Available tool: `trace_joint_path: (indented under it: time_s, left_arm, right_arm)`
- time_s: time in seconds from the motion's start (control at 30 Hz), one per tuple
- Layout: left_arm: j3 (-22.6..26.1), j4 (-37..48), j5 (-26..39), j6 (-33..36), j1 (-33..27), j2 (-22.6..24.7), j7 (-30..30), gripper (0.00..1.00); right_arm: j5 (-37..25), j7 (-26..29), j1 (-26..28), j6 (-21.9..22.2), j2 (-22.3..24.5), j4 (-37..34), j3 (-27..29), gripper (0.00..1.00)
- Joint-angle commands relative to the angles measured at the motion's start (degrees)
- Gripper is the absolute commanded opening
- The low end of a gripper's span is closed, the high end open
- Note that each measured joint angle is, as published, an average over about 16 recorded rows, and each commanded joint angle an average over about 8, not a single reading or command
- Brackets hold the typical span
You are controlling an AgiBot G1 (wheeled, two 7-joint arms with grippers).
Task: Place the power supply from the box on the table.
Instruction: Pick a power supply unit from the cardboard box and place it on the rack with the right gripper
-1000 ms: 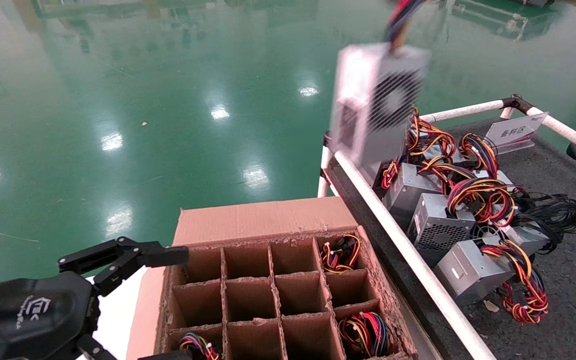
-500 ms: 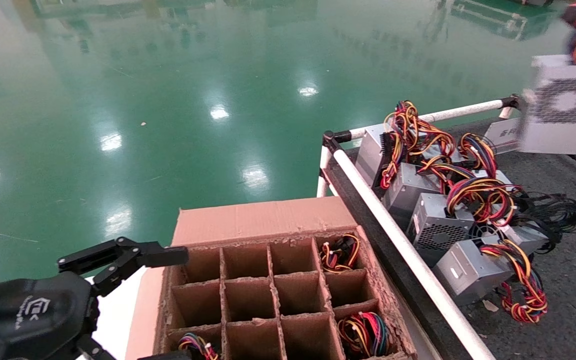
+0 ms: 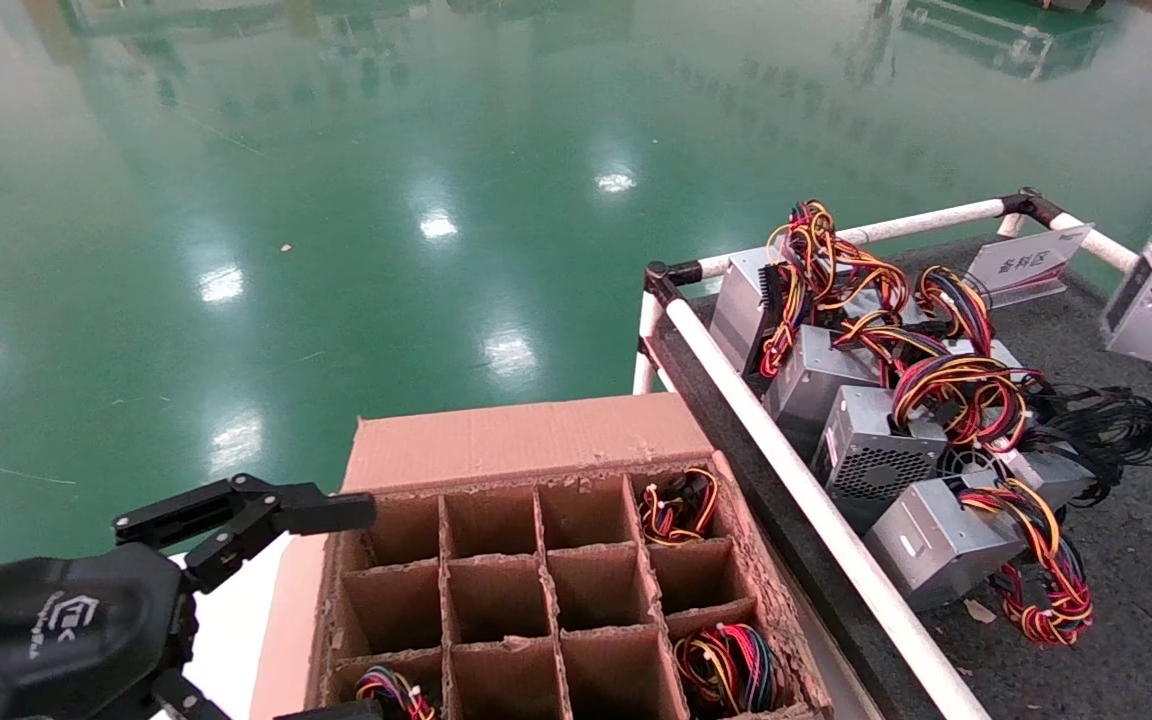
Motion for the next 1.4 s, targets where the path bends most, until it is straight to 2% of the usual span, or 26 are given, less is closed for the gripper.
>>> trace_joint_path:
  time_s: [0.03, 0.57, 1.03, 1.4]
  left_arm:
    - [0.0, 0.0, 0.0, 0.0, 0.0, 0.0, 0.0, 1.0]
    - [0.0, 0.0, 0.0, 0.0, 0.0, 0.0, 0.0, 1.0]
    - [0.0, 0.0, 0.0, 0.0, 0.0, 0.0, 0.0, 1.0]
    - [0.0, 0.0, 0.0, 0.0, 0.0, 0.0, 0.0, 1.0]
  right_arm:
    - [-0.2, -1.0, 0.0, 0.0, 0.2, -1.2, -0.1, 0.0]
    - [0.3, -8.5, -4.5, -9.5, 2.4, -4.0, 0.1, 0.0]
    - [0.2, -9.9, -5.6, -16.8, 5.6, -5.0, 0.0, 0.0]
    - [-1.3, -12.2, -9.1, -23.4, 7.7, -6.0, -1.0, 0.0]
